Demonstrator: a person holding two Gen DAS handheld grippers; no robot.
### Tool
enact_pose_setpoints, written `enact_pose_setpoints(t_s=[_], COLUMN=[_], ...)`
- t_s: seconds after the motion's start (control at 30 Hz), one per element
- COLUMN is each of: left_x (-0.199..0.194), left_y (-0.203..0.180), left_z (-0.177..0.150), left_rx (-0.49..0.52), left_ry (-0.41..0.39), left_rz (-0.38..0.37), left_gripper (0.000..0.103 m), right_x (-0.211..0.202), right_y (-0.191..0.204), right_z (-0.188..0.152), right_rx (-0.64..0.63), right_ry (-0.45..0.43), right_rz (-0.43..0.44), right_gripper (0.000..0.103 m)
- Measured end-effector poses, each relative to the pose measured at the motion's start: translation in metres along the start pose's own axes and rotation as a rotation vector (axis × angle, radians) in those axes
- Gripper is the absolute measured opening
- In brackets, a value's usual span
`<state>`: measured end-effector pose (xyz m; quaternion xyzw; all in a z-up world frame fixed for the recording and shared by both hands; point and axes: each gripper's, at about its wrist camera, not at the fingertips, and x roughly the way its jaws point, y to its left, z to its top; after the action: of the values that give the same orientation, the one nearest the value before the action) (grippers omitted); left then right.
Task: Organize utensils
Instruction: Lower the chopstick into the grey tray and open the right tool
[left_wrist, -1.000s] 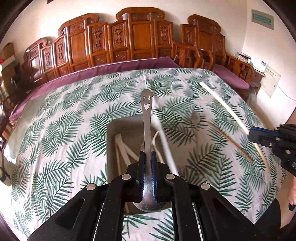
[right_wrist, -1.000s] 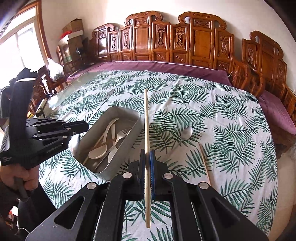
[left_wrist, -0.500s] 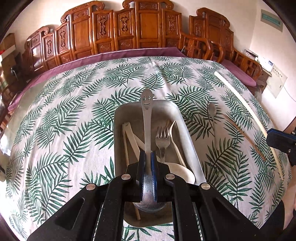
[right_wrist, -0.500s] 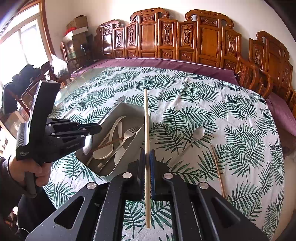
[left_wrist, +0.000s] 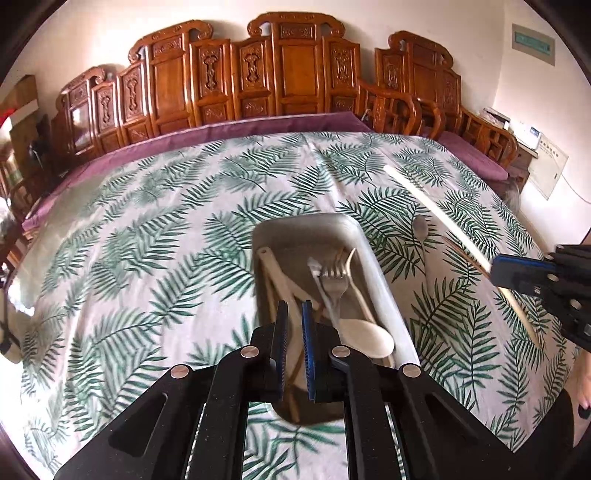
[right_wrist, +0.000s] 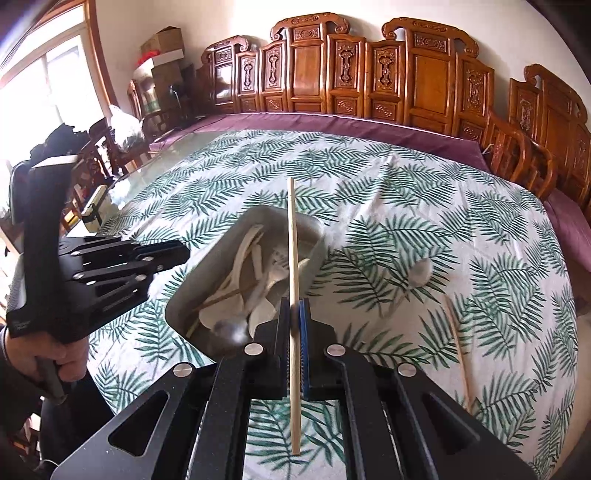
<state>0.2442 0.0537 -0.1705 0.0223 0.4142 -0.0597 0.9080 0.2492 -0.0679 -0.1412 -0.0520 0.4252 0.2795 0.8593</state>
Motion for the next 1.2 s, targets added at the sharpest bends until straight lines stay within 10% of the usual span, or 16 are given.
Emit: enact_pose_setpoints(t_s=[0.27, 0.6, 1.2], left_x=[-0.041, -0.082, -0.097], left_y=[0.021, 0.045, 0.063], left_z=[-0.011, -0.018, -0.044], left_rx=[-0.015, -0.047, -0.048], left_ry=[-0.078, -0.197, -0.230], left_rz=[0.015, 0.041, 0.101], left_gripper=[0.028, 0.090, 0.095], right_x=[0.024, 0.052, 0.097], right_y=[0.029, 0.049, 0.051], right_z=[0.009, 0.017, 0.020], right_rx=[-0.019, -0.012, 0.063], right_ry=[0.023, 0.054, 0.093], right_rz=[0.030, 0.036, -0.005], right_gripper=[0.006, 0.006, 0.006])
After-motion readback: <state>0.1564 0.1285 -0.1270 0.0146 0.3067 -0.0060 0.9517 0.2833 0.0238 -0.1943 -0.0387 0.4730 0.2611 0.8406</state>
